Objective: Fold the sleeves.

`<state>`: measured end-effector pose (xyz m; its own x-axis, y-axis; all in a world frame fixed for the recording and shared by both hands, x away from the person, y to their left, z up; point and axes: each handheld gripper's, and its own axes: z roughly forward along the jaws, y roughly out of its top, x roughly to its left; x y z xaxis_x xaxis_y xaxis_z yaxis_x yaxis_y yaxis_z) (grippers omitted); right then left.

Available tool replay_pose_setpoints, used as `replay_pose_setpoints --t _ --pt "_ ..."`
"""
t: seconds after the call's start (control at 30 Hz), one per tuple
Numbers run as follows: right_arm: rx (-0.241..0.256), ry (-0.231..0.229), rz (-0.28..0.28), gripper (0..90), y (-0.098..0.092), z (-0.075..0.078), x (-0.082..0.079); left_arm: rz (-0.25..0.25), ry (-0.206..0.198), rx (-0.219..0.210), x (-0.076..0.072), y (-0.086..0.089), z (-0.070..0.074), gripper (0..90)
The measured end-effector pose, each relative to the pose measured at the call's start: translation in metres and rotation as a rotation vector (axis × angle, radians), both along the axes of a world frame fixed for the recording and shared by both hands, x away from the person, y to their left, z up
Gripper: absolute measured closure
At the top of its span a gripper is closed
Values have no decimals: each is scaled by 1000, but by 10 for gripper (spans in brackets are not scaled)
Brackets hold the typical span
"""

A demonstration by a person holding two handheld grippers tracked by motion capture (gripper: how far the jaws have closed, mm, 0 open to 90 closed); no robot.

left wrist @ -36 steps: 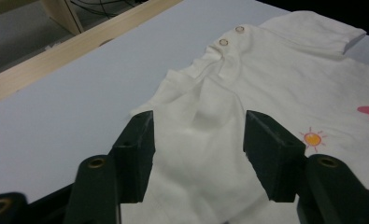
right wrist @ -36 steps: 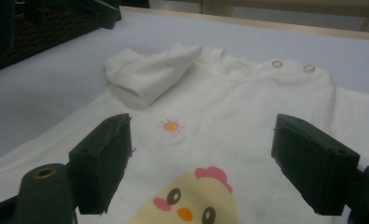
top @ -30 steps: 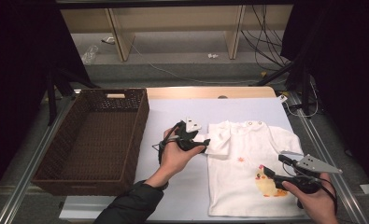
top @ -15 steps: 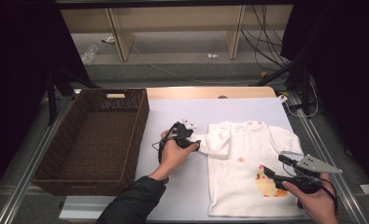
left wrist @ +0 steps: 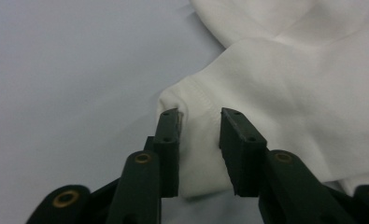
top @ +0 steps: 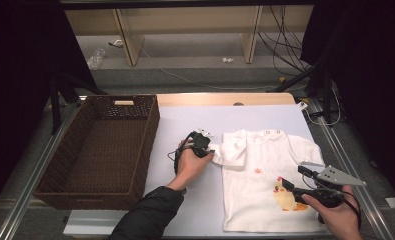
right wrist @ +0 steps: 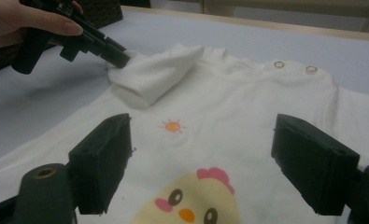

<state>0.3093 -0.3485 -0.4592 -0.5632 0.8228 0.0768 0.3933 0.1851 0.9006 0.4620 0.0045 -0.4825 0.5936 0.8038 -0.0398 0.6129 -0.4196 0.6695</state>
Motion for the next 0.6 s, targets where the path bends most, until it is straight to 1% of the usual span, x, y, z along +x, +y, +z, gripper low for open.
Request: replay_pose_setpoints --t 0.03,0.23,0.33,0.43,0.5,0.6 --pt "0 -1 1 211 0 0 0 -6 -3 5 0 -1 0 717" --pt "-1 -2 2 211 0 0 0 -3 9 17 -1 -4 2 818" --pt "0 0 2 211 0 0 0 -3 6 21 -1 -5 2 838" --pt "2 1 2 211 0 0 0 -16 2 33 -1 -5 3 845" --pt "1 1 1 211 0 0 0 -10 4 24 -1 -4 4 852" --pt "0 2 1 211 0 0 0 -7 -15 15 -3 -4 7 881"
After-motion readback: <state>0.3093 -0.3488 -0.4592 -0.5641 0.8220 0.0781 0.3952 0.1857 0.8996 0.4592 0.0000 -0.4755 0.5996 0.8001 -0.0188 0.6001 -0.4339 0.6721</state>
